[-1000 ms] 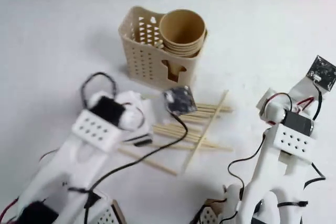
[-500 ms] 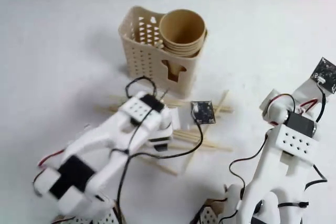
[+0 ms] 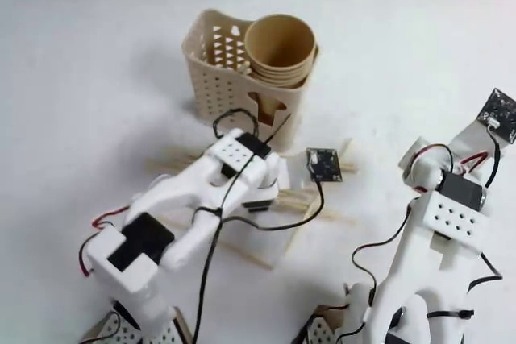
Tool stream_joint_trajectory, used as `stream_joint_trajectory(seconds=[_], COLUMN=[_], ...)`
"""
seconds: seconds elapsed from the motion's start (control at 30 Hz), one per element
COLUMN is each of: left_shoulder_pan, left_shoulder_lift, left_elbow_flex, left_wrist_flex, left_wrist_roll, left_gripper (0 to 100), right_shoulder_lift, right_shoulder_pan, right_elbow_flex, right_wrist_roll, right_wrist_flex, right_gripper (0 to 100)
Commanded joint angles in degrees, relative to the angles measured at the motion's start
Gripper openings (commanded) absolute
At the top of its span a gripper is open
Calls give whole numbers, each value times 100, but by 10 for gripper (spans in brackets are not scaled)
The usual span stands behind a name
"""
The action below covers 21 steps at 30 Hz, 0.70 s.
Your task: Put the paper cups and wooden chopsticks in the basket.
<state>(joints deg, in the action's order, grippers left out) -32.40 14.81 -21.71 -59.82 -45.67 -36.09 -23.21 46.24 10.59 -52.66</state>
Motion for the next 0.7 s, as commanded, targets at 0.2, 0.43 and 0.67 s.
stream_joint_trajectory(seconds=[0.2,0.43,0.67], left_shoulder_pan=[-22,171,637], left_shoulder_lift=[22,-101,-1314], left_elbow_flex=[114,193,185], left_wrist_flex=[-352,-862,-1556], left_wrist_roll=[-9,290,264], left_gripper=[23,23,23], right_shoulder_lift=[-84,-84,-84], right_shoulder_pan=[-66,-66,-66], right_elbow_flex=[-53,-53,-53], right_wrist_roll=[-70,-70,-70], right_wrist_flex=[75,75,75], right_gripper=[28,28,28])
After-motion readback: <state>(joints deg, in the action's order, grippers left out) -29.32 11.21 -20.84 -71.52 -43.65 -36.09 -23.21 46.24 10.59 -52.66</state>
